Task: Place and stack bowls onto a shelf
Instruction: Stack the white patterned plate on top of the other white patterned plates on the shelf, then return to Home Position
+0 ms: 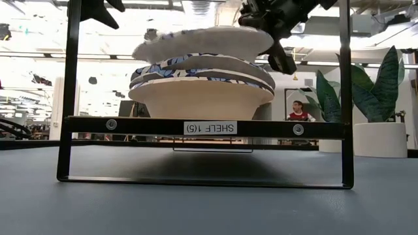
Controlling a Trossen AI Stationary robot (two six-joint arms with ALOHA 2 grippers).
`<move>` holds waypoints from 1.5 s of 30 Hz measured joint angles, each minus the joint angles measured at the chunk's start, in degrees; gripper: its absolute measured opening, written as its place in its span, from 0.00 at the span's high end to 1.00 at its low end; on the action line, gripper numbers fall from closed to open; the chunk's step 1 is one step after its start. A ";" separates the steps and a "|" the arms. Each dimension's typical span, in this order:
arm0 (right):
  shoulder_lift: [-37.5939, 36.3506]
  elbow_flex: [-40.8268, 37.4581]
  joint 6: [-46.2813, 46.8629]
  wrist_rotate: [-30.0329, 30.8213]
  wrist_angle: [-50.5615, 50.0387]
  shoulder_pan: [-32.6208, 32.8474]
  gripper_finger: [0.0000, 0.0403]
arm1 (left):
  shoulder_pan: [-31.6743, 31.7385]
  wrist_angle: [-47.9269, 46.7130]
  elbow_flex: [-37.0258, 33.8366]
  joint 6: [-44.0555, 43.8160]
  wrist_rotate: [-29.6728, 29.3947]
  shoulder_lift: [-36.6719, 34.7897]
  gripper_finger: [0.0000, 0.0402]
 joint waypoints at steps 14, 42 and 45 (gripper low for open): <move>1.56 0.06 -1.53 -0.79 -3.70 -0.24 0.95 | 0.00 -0.05 0.00 -0.24 -0.93 -0.01 0.47; 5.82 0.00 -4.61 -6.65 -0.35 -0.68 0.46 | 0.00 0.00 -0.02 -0.50 -2.31 0.44 0.47; 2.49 0.03 -5.62 -6.43 -0.10 -0.72 0.44 | 0.00 0.87 -0.03 -1.02 -1.35 0.06 0.47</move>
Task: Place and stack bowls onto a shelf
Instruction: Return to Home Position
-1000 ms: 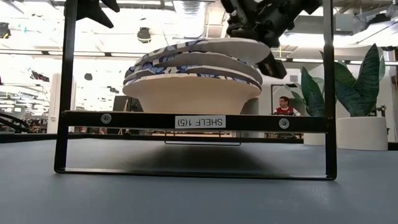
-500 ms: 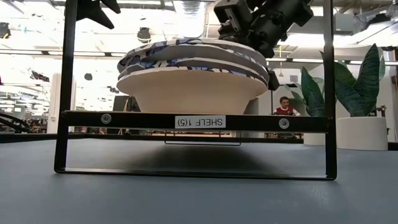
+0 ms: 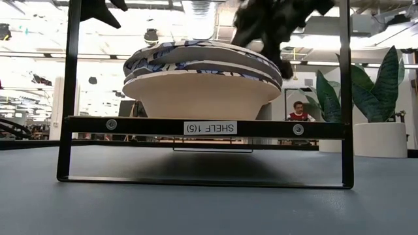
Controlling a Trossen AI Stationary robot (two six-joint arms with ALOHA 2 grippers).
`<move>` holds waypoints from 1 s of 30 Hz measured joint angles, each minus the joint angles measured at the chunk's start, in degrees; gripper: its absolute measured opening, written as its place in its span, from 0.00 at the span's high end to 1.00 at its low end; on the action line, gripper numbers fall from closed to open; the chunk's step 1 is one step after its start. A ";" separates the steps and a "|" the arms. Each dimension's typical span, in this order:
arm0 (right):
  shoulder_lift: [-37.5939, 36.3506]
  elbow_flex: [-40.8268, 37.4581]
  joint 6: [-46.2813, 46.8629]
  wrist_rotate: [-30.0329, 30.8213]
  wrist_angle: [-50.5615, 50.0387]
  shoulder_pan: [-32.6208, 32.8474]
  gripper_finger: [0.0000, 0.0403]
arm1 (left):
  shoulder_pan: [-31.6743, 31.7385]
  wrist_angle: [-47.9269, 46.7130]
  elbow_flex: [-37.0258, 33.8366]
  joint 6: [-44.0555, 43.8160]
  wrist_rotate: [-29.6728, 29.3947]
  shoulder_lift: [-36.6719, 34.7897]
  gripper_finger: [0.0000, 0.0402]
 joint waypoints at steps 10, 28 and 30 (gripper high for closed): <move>-18.10 0.04 -8.39 5.60 1.40 -0.33 0.45 | -0.02 6.07 -0.04 -2.53 -0.53 -5.22 0.47; -47.87 0.01 -35.44 4.76 0.14 -0.67 0.45 | 0.79 20.15 -0.04 17.21 11.67 -11.41 0.47; -51.76 -0.11 -36.21 6.15 -2.34 -1.50 0.45 | 1.25 21.21 -0.04 20.32 13.51 -14.04 0.47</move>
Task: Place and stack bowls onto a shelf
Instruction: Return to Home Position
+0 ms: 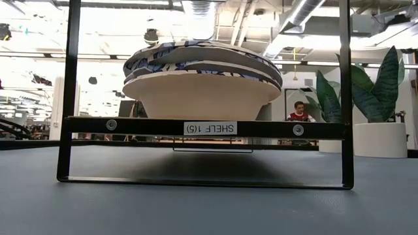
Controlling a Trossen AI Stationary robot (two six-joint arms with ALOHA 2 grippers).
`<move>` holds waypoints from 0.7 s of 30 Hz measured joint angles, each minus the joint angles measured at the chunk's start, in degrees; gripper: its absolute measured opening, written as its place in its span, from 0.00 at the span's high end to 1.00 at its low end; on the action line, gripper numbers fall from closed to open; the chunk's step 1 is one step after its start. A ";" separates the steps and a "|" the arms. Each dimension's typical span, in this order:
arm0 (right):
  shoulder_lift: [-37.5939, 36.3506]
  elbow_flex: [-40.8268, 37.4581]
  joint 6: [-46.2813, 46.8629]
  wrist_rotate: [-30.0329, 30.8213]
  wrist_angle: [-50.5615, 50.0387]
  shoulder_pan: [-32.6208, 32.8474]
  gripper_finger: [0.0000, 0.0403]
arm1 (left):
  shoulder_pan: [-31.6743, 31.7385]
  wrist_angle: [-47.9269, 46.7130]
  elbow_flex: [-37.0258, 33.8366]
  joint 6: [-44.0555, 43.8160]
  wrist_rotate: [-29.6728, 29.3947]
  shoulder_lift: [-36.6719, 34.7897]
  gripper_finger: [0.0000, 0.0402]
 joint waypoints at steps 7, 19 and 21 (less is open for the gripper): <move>-16.55 -10.35 -0.13 1.23 1.28 -1.41 0.45 | 0.35 -0.02 -3.38 3.81 0.08 -12.48 0.47; -37.29 -40.80 7.30 -3.23 20.08 -1.31 0.45 | 0.37 7.50 -24.32 -1.47 2.43 -32.17 0.47; -37.18 -44.54 7.62 -3.30 25.16 -1.30 0.45 | 0.37 8.02 -27.83 -2.70 2.51 -36.54 0.47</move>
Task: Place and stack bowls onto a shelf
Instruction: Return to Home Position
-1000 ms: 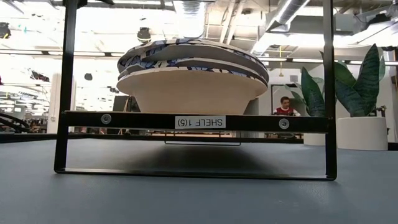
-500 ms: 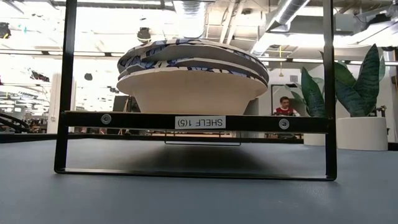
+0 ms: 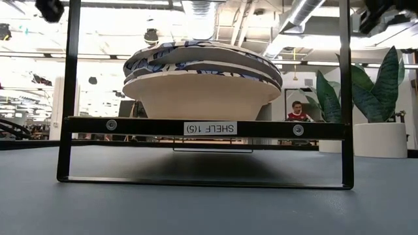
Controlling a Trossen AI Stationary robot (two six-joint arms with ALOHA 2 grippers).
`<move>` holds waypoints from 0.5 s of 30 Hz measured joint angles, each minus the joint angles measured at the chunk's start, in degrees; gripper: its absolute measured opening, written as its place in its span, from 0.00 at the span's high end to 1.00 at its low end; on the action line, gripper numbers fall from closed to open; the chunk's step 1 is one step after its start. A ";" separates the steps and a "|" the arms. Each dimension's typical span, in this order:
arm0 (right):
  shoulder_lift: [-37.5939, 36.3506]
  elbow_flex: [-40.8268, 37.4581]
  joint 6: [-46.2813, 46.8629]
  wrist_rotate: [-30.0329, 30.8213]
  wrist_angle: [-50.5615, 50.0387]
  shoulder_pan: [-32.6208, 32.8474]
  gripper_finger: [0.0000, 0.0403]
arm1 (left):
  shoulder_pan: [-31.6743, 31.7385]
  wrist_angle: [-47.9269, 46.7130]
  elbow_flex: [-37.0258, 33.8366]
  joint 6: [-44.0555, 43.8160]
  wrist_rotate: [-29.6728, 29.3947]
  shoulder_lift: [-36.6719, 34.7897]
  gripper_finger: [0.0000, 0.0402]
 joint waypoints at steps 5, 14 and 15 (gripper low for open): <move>-0.10 -6.02 0.86 0.10 5.53 0.02 0.45 | -0.04 -2.57 -4.52 -1.49 1.28 -3.15 0.47; -0.02 -16.05 -1.25 -0.01 12.04 1.32 0.45 | -0.13 0.12 -9.42 -0.10 5.52 -3.48 0.47; -0.01 -17.26 -1.36 0.00 14.06 1.65 0.45 | -0.09 0.09 -10.19 0.00 5.72 -3.20 0.47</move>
